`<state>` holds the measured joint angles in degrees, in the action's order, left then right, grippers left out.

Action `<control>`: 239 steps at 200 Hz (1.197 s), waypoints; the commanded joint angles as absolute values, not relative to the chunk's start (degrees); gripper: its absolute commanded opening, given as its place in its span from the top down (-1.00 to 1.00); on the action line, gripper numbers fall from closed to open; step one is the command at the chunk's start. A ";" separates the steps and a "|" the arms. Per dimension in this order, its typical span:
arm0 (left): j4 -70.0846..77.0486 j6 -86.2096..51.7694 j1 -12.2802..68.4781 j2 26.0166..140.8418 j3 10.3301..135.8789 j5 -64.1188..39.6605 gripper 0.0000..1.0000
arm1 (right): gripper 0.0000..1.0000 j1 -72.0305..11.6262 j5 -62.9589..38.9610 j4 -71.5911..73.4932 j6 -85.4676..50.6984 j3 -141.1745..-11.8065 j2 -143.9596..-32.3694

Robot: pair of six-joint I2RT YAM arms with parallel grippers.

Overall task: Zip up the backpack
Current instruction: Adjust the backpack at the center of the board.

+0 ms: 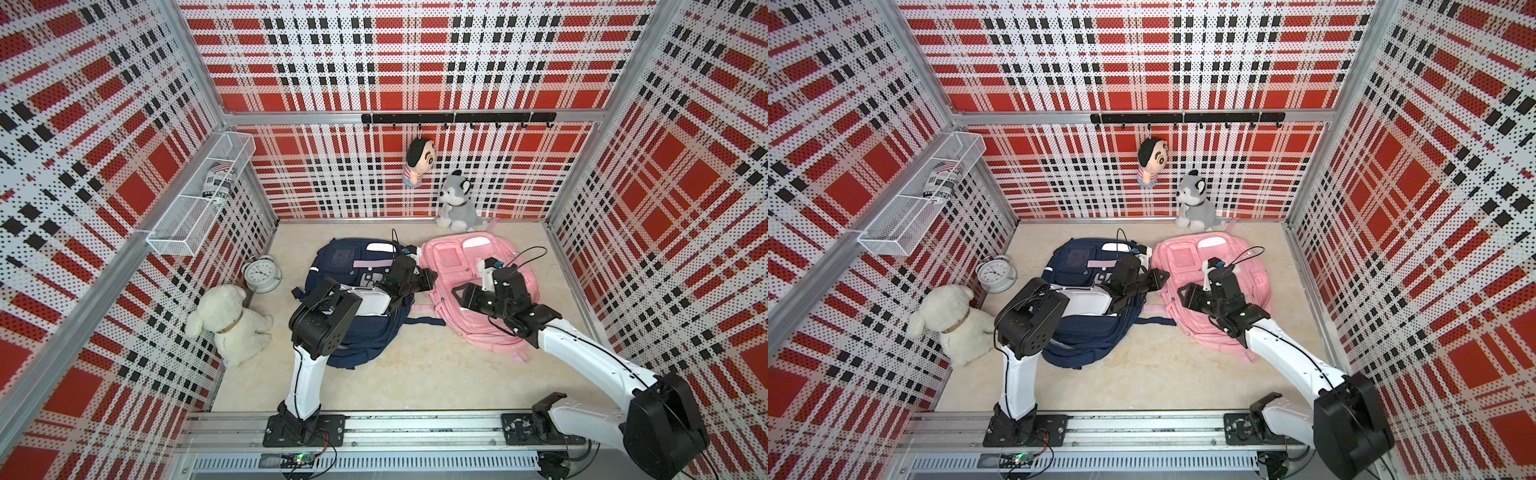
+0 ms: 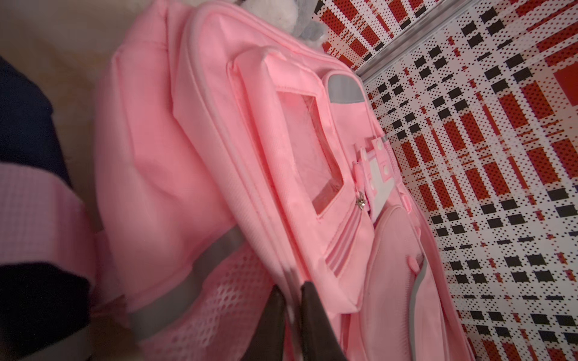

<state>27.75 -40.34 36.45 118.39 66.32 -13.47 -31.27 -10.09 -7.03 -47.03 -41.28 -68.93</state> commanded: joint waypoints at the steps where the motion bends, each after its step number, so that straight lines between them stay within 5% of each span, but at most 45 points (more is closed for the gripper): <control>1: 30.67 -39.14 37.77 116.54 66.43 -15.63 0.70 | 0.01 -37.66 -3.52 -2.25 -55.66 -39.18 -71.93; 157: 34.05 -44.37 38.23 116.74 63.95 -18.61 1.00 | 0.06 -39.94 4.52 6.59 -58.41 -38.00 -86.97; 239: 36.08 -45.25 38.80 115.67 60.30 -18.98 1.00 | 0.16 -38.57 7.47 10.58 -59.50 -35.63 -87.73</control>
<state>34.63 -45.84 37.65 118.30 61.71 -16.21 -39.70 4.64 8.34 -59.27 -36.77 -88.03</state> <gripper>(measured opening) 0.054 0.430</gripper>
